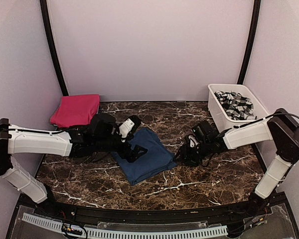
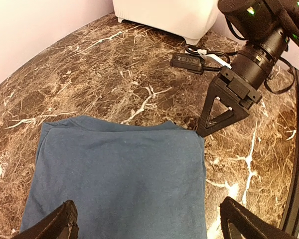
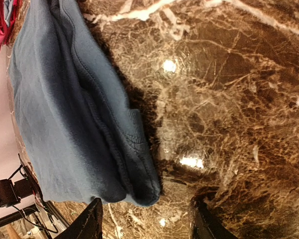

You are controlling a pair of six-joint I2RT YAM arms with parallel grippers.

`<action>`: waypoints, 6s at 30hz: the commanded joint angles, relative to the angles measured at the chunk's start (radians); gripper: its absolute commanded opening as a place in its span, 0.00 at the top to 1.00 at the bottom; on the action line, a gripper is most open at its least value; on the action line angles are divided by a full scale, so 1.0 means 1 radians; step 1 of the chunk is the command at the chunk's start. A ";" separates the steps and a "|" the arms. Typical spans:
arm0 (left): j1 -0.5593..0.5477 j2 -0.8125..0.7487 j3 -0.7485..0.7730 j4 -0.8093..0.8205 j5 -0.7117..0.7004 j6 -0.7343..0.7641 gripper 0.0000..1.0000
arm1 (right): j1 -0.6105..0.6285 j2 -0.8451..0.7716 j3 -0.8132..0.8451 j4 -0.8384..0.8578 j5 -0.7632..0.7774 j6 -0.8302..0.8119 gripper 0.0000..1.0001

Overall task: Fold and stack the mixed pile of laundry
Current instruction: Move the square-folded T-shirt to the center of the board, then pick up the square-folded T-shirt from the center of the board, then pass from the right arm to the left, then turn over the square-folded T-shirt at the center of the board, then smooth out the square-folded T-shirt at the center of the board.

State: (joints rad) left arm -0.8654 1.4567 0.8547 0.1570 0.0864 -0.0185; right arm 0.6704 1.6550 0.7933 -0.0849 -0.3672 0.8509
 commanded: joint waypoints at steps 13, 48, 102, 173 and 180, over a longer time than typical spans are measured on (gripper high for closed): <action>-0.187 -0.033 -0.177 0.164 -0.123 0.163 0.02 | -0.006 0.070 0.055 0.142 -0.140 0.043 0.95; -0.487 0.608 0.285 -0.086 -1.077 -0.055 0.15 | 0.023 -0.158 0.053 0.163 -0.174 0.152 1.00; -0.266 0.428 1.184 -0.969 0.357 -0.374 1.00 | -0.624 -0.667 0.160 -0.474 -0.155 -0.345 0.01; 0.177 0.104 0.034 -0.277 0.272 -0.568 0.48 | -0.164 -0.531 -0.184 -0.127 -0.206 -0.183 0.38; 0.174 0.176 0.071 -0.241 0.274 -0.580 0.50 | -0.128 -0.460 -0.168 -0.085 -0.199 -0.175 0.39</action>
State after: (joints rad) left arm -0.6895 1.5974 0.9009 -0.1238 0.3492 -0.5808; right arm 0.5266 1.1732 0.6086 -0.2398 -0.5896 0.6613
